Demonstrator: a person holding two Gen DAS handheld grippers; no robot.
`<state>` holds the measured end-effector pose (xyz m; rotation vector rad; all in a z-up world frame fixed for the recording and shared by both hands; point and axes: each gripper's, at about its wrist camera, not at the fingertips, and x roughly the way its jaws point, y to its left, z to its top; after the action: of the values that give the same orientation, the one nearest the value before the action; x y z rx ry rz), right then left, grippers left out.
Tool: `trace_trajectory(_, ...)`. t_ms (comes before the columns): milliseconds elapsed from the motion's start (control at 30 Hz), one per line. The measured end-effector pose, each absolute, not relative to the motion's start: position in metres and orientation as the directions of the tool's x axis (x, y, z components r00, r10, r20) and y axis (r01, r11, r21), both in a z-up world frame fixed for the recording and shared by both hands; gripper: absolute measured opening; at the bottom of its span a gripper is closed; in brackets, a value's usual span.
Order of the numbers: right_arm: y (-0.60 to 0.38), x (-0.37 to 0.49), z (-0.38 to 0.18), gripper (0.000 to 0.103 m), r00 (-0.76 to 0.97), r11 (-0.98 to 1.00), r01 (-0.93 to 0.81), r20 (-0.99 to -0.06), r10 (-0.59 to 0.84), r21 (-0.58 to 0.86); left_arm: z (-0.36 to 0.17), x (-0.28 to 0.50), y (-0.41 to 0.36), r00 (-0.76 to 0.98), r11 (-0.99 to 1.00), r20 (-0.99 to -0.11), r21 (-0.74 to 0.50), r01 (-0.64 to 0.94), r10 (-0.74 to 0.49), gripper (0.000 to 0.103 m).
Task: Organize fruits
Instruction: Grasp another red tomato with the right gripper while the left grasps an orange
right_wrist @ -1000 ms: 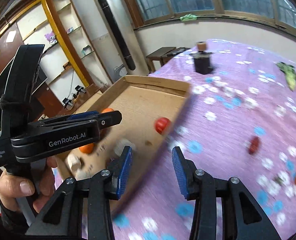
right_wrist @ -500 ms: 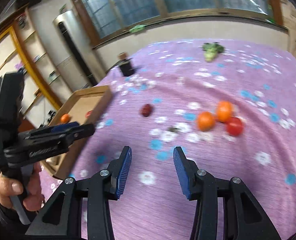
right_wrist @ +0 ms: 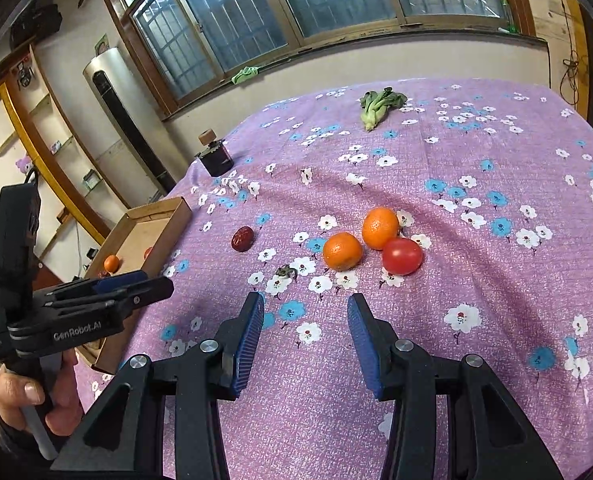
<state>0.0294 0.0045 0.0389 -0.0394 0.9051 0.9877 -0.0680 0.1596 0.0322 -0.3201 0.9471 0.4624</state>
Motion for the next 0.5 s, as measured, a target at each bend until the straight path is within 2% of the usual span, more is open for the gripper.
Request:
trace_trajectory(233, -0.003, 0.036, 0.036, 0.046, 0.215, 0.556, -0.745, -0.657, 0.723, 0.368, 0.028, -0.053, 0.132, 0.492, 0.876, -0.837, -0.032, -0.482, 0.241, 0.050)
trace_trajectory(500, 0.015, 0.084, 0.014, 0.044, 0.231, 0.596, -0.757, -0.743, 0.628, 0.269, 0.010, -0.001, 0.106, 0.483, 0.910, -0.852, -0.020, -0.415, 0.201, 0.050)
